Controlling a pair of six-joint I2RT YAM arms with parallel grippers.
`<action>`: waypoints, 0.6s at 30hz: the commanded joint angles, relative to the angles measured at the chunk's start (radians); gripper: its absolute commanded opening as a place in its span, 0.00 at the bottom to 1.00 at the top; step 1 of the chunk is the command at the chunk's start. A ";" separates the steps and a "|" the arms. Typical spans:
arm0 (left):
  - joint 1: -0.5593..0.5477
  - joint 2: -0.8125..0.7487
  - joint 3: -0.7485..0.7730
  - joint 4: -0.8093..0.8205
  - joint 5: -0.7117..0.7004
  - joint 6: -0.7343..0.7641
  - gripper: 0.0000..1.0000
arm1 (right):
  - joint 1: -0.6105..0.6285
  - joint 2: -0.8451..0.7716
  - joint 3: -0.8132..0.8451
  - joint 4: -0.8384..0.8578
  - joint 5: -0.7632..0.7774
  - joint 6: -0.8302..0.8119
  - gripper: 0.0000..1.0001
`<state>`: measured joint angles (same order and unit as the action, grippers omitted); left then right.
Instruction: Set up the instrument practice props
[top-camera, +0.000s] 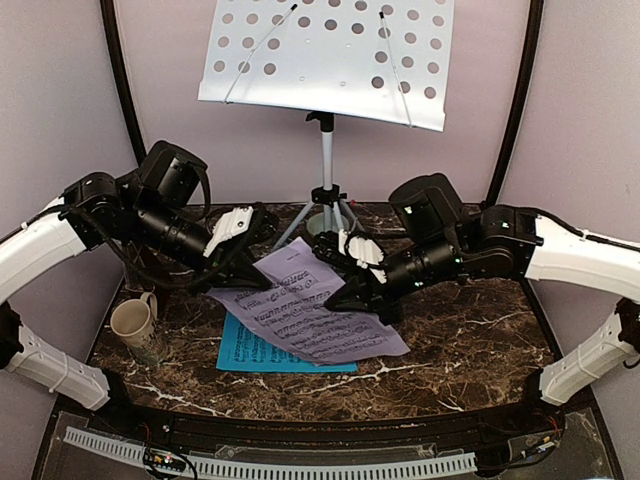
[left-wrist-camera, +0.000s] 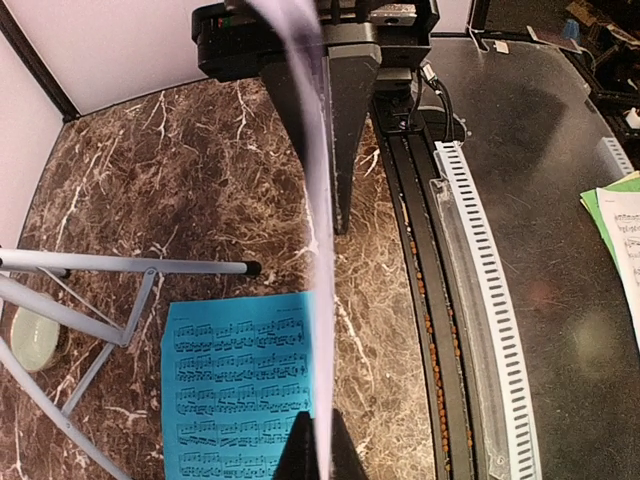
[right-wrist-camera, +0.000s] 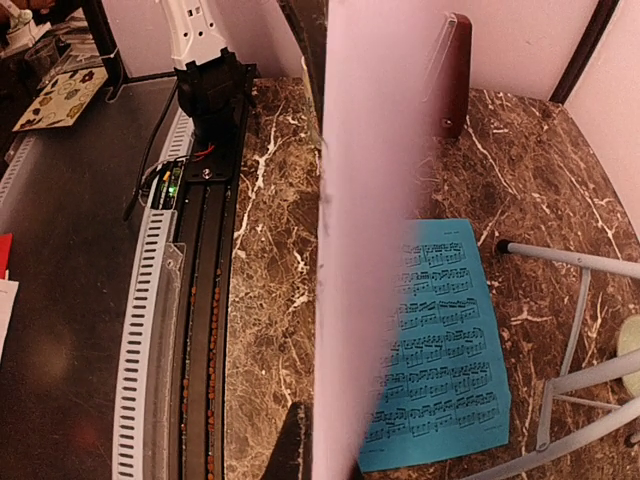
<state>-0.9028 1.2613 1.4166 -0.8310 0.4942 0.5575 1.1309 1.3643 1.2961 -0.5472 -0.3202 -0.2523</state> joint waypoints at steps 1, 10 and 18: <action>-0.004 -0.034 -0.018 0.044 -0.041 0.004 0.11 | 0.007 -0.001 0.039 0.015 0.003 0.039 0.00; 0.123 -0.179 -0.116 0.276 -0.267 -0.159 0.62 | 0.000 -0.044 0.150 0.043 0.058 0.100 0.00; 0.277 -0.359 -0.239 0.547 -0.336 -0.321 0.77 | -0.087 -0.100 0.239 0.142 0.069 0.167 0.00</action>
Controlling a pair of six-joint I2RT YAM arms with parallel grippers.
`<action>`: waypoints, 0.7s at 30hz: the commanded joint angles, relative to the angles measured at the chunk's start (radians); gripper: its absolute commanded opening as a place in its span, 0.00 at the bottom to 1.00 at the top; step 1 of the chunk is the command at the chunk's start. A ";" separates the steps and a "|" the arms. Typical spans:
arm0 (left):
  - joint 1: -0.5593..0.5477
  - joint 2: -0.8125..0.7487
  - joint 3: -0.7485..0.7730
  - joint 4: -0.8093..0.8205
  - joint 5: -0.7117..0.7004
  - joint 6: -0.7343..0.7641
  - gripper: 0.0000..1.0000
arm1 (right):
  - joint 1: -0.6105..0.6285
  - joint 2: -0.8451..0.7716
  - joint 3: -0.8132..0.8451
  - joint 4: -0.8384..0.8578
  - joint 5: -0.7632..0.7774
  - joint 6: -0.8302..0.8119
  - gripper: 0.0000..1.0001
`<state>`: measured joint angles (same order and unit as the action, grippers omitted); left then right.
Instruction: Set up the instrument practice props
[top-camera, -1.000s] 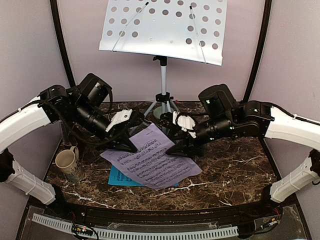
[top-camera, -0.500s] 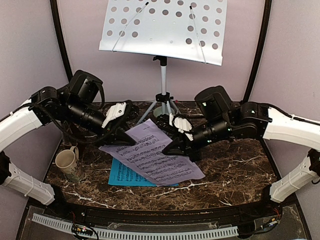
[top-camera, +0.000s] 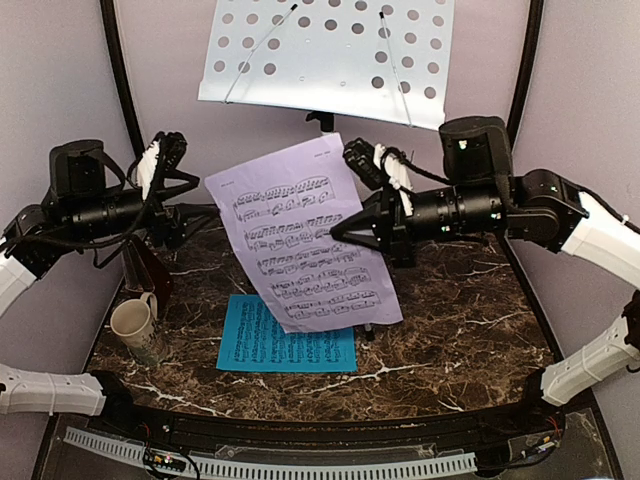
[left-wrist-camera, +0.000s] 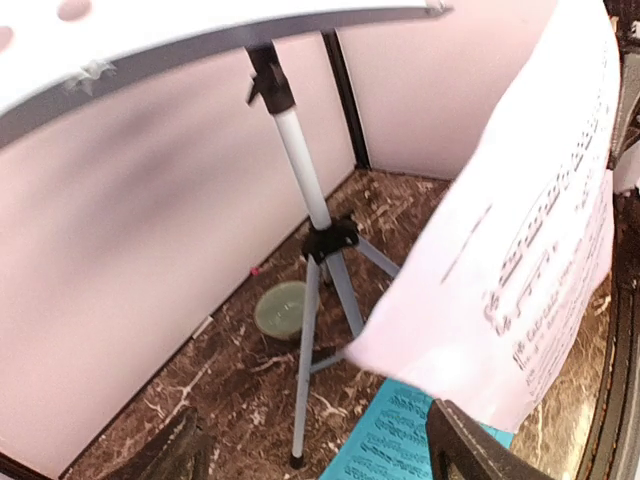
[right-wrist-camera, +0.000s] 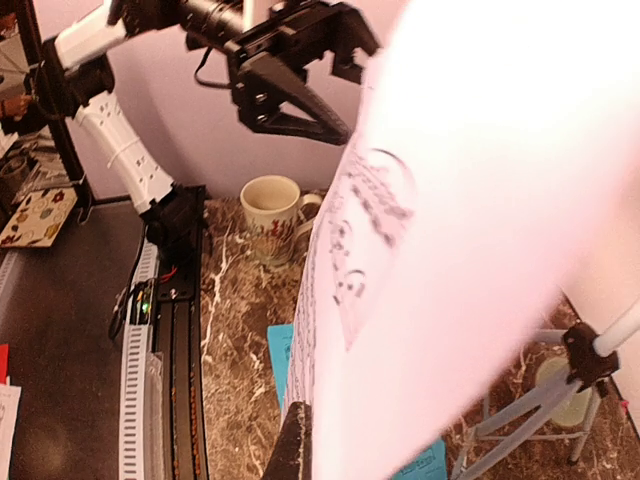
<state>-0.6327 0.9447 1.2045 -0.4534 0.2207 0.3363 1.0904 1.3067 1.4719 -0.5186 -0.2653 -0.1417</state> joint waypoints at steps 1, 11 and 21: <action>0.007 -0.045 -0.025 0.183 -0.080 -0.112 0.77 | -0.056 -0.047 0.073 0.142 0.013 0.065 0.00; 0.007 0.002 0.094 0.281 -0.074 -0.184 0.74 | -0.100 -0.056 0.192 0.389 0.083 0.123 0.00; 0.007 0.185 0.360 0.305 -0.067 -0.178 0.69 | -0.135 -0.026 0.271 0.552 0.354 0.116 0.00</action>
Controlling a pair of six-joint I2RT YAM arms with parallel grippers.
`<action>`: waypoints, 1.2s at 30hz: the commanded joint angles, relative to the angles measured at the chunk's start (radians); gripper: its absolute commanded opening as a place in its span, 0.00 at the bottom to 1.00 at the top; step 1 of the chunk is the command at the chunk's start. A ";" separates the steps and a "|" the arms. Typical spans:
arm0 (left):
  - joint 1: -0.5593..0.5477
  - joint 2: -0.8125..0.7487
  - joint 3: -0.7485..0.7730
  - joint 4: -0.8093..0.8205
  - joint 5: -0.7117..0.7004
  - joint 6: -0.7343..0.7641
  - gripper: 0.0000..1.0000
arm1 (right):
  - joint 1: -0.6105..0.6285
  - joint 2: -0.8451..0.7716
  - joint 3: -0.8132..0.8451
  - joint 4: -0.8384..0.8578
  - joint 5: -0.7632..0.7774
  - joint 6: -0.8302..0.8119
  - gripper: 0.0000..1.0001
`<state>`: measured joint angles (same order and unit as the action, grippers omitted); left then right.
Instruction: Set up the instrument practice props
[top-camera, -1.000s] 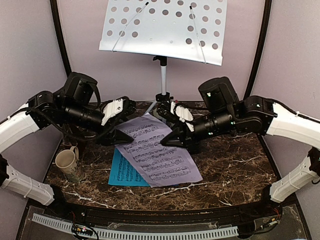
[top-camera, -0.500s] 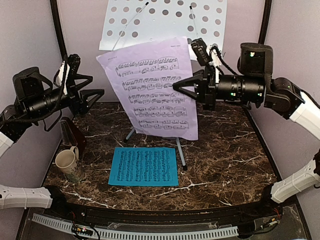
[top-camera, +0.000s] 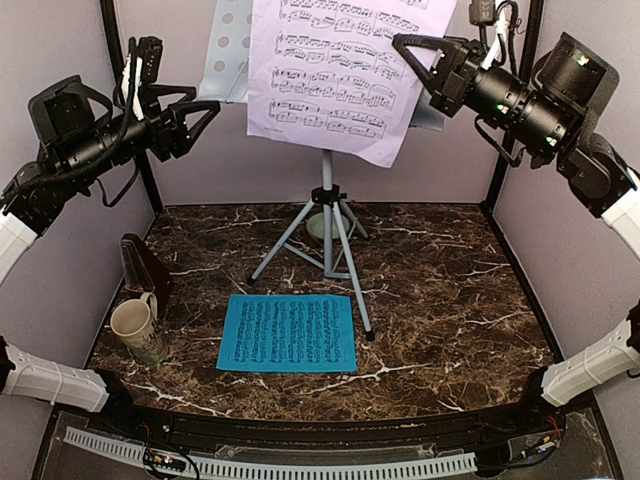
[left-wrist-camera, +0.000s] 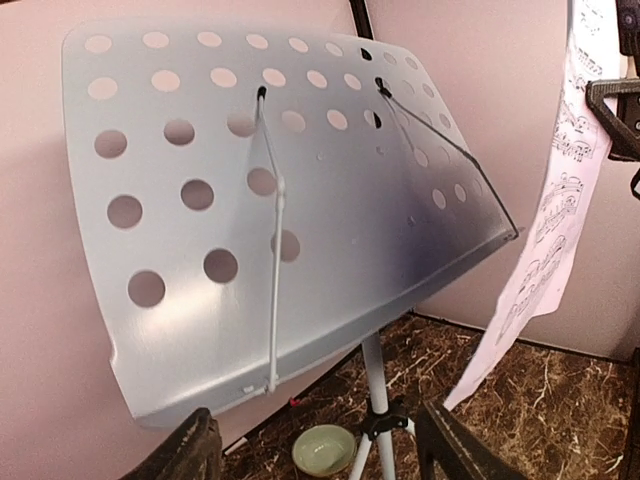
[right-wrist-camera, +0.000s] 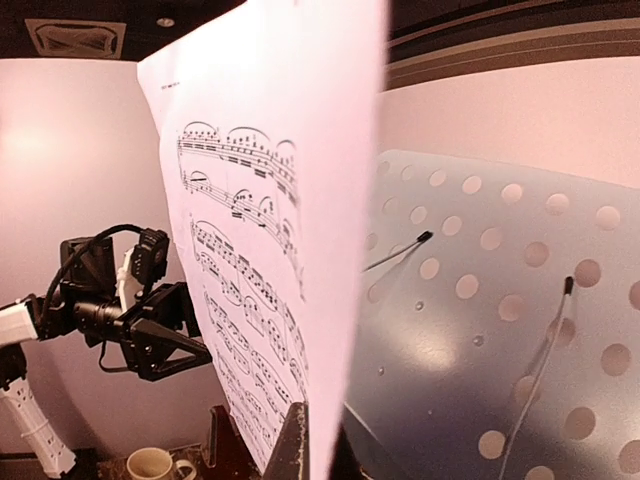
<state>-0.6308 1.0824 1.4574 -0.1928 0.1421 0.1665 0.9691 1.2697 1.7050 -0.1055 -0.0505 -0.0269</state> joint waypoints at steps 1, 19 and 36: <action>0.005 0.068 0.153 0.041 0.003 -0.004 0.69 | -0.017 0.017 0.050 0.151 0.167 -0.006 0.00; 0.010 0.438 0.707 -0.097 -0.015 0.051 0.63 | -0.088 0.151 0.137 0.259 0.349 -0.083 0.00; 0.010 0.601 0.899 -0.118 0.019 0.081 0.51 | -0.093 0.233 0.219 0.294 0.429 -0.186 0.00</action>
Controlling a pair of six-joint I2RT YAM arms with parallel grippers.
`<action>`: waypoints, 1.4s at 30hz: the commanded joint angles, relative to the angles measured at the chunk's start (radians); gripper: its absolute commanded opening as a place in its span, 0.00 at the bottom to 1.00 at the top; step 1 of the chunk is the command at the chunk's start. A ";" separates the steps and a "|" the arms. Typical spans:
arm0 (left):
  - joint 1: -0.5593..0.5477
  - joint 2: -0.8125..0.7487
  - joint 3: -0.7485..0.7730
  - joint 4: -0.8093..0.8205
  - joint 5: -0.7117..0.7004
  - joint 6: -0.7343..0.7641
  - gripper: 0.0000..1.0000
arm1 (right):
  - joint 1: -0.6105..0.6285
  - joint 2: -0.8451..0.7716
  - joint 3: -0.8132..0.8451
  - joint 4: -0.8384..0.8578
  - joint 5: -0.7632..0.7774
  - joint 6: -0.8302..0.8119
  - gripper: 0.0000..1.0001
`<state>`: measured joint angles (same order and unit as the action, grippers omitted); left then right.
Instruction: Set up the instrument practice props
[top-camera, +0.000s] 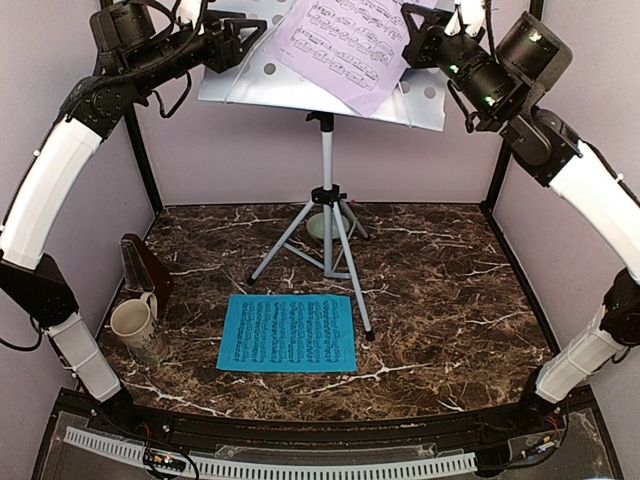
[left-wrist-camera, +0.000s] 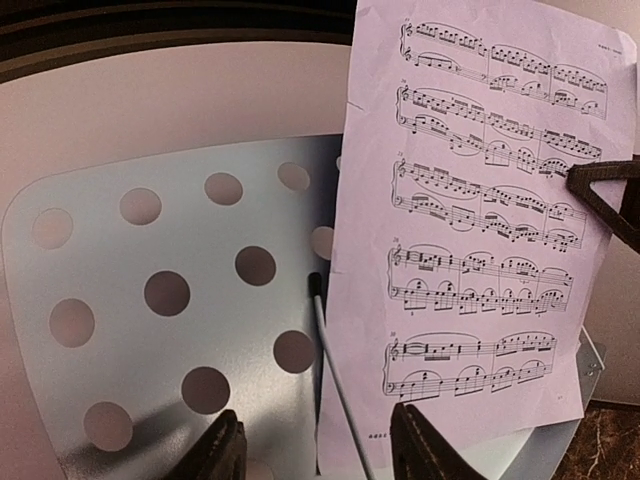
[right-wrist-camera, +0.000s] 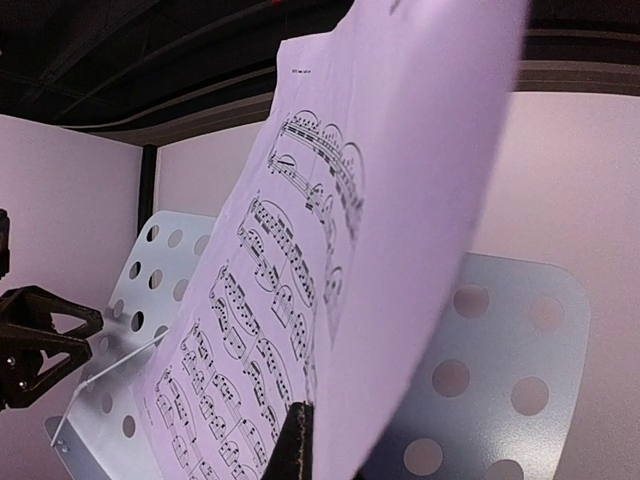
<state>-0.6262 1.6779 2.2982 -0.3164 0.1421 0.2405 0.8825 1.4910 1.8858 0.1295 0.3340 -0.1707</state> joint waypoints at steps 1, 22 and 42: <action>0.005 0.014 0.073 0.002 0.021 0.007 0.50 | -0.007 0.014 0.040 0.061 0.049 -0.050 0.00; -0.096 0.096 0.132 -0.016 -0.188 0.156 0.30 | -0.007 0.031 0.043 0.065 0.052 -0.076 0.00; -0.122 0.065 0.085 0.055 -0.287 0.232 0.00 | -0.007 0.028 0.034 0.084 0.072 -0.092 0.00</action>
<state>-0.7448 1.7958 2.4001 -0.3141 -0.1200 0.4465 0.8822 1.5242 1.9194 0.1627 0.3794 -0.2539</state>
